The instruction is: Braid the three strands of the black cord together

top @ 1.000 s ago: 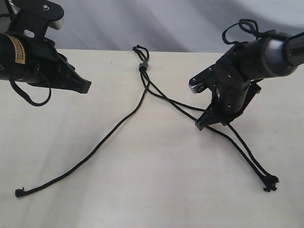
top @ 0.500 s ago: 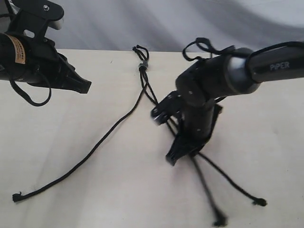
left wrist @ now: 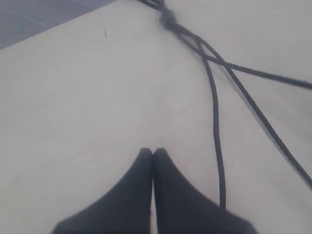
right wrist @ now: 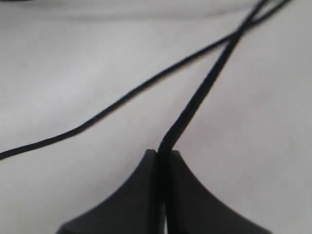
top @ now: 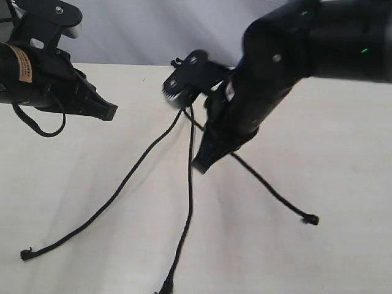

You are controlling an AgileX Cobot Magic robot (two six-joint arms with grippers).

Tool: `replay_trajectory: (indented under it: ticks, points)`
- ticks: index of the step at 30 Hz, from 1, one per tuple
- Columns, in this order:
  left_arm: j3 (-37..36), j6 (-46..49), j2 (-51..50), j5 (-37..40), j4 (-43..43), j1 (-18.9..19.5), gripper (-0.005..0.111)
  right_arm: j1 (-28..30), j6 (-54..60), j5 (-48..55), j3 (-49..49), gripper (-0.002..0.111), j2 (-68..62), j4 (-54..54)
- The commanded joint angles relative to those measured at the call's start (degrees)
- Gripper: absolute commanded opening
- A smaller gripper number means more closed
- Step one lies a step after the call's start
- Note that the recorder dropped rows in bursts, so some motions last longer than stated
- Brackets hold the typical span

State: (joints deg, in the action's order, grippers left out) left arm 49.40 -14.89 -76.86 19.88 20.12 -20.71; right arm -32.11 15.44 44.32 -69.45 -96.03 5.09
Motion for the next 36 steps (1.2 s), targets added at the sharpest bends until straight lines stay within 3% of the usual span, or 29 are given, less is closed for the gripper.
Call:
replay_trajectory:
  ticks: [1, 6, 10, 21, 26, 31, 36]
  points:
    - [0.1, -0.1, 0.5, 0.2, 0.0, 0.1, 0.000, 11.2, -0.7, 1.2, 0.5, 0.000, 1.7, -4.2]
    - [0.1, -0.1, 0.5, -0.1, 0.0, 0.1, 0.000, 22.0, -10.4, -4.3, 4.9, 0.000, -0.2, -5.1]
    - [0.1, -0.4, 0.5, -0.1, 0.0, 0.1, 0.000, 26.8, -12.2, -9.7, 9.0, 0.000, -3.2, -5.1]
    - [0.1, -0.9, 0.5, -0.3, -1.6, 0.1, 0.000, 28.6, -14.1, -14.9, 10.3, 0.002, -14.2, -5.1]
    - [0.1, 0.1, 0.5, -0.4, -4.1, -0.5, 0.000, 28.6, -16.3, -14.3, 10.2, 0.040, -14.9, -5.1]
    - [1.0, 0.2, -2.9, -1.3, -10.8, -5.4, 0.001, 28.6, -15.4, -8.4, 6.9, 0.076, -12.2, -5.1]
    - [4.0, 0.9, -11.0, -0.7, -13.6, -13.0, 0.018, 28.7, -13.0, -8.5, 4.2, 0.080, -4.5, -2.9]
